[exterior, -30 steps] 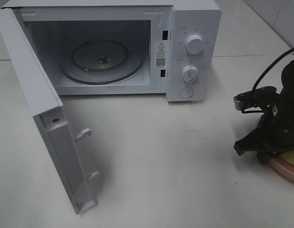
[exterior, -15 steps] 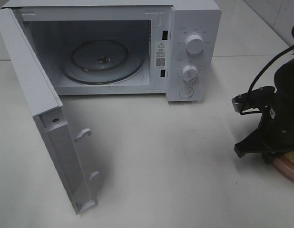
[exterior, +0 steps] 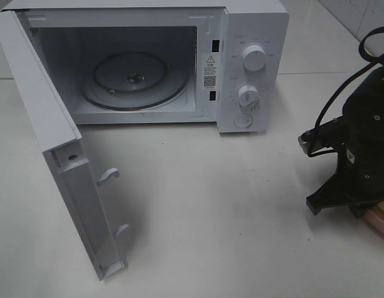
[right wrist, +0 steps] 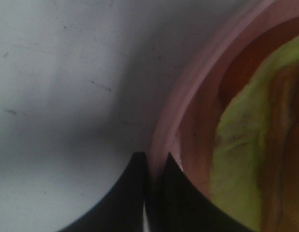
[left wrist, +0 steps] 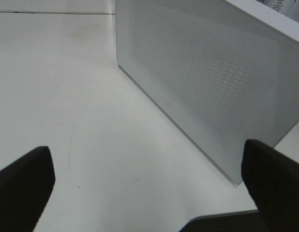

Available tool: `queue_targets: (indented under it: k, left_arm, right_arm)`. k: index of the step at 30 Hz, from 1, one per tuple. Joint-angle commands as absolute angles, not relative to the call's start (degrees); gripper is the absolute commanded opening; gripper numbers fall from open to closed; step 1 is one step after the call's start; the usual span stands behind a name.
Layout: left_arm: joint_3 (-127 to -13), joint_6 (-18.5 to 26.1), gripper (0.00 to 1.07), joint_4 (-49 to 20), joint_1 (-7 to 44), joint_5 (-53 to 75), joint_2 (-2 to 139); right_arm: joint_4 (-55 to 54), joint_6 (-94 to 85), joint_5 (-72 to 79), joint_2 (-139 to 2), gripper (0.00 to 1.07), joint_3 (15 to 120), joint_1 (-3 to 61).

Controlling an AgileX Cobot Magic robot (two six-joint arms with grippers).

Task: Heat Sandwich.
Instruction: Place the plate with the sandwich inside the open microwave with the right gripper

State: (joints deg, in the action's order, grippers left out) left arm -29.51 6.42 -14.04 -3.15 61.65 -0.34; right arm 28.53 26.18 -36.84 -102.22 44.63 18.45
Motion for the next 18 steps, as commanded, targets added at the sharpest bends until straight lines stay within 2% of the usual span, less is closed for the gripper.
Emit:
queue_targets:
  k: [1, 18]
  left_arm:
    - [-29.51, 6.53, 0.98, -14.15, -3.27, 61.42, -1.20]
    - [-29.51, 6.53, 0.98, -14.15, -3.27, 61.42, -1.20]
  right_arm:
    - [30.71, 28.48, -40.16, -101.99, 0.00, 44.46, 19.94]
    - [30.83, 28.07, -47.84, -91.67, 0.00, 44.35, 21.03]
